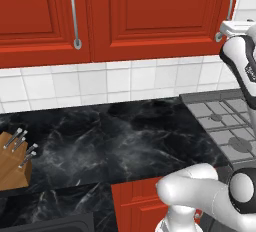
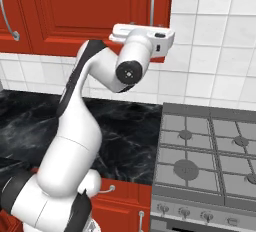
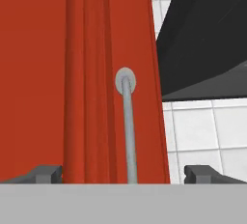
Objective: Get the candle and the wine from the cabinet and move them to the dining counter.
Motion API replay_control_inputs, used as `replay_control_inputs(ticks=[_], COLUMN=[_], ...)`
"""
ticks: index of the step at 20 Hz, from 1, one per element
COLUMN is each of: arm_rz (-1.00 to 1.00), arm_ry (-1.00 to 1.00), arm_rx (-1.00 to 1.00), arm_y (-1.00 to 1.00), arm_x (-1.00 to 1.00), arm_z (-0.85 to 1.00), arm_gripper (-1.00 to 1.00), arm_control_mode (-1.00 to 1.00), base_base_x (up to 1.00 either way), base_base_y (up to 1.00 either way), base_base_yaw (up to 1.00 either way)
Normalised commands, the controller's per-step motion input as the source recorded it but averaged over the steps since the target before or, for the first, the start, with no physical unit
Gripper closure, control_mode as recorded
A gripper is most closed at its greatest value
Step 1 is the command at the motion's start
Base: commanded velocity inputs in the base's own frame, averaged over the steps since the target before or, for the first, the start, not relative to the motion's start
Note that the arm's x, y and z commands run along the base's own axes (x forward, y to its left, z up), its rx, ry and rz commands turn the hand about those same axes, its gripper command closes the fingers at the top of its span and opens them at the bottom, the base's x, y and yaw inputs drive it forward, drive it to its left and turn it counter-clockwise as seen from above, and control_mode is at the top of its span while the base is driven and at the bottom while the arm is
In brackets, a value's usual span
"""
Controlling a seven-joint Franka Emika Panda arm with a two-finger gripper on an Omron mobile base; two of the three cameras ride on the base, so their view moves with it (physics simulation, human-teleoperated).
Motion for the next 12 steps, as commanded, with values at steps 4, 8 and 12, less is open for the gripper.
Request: replay_control_inputs(ticks=[4,8,12], arm_rz=[0.00,0.01,0.01], arm_ry=[0.00,0.00,0.00], arm_rx=[0.00,0.00,0.00], arm_y=[-0.13,-0.10,-0.04], arm_x=[0.33,0.37,0.35], arm_z=[0.00,0.00,0.00], arm_gripper=[-1.00,-1.00,-1.00], arm_control_mode=[-1.00,-1.00,-1.00], base_base_x=[0.00,0.00,0.00], base_base_y=[0.00,0.00,0.00], base_base_yaw=[0.00,0.00,0.00])
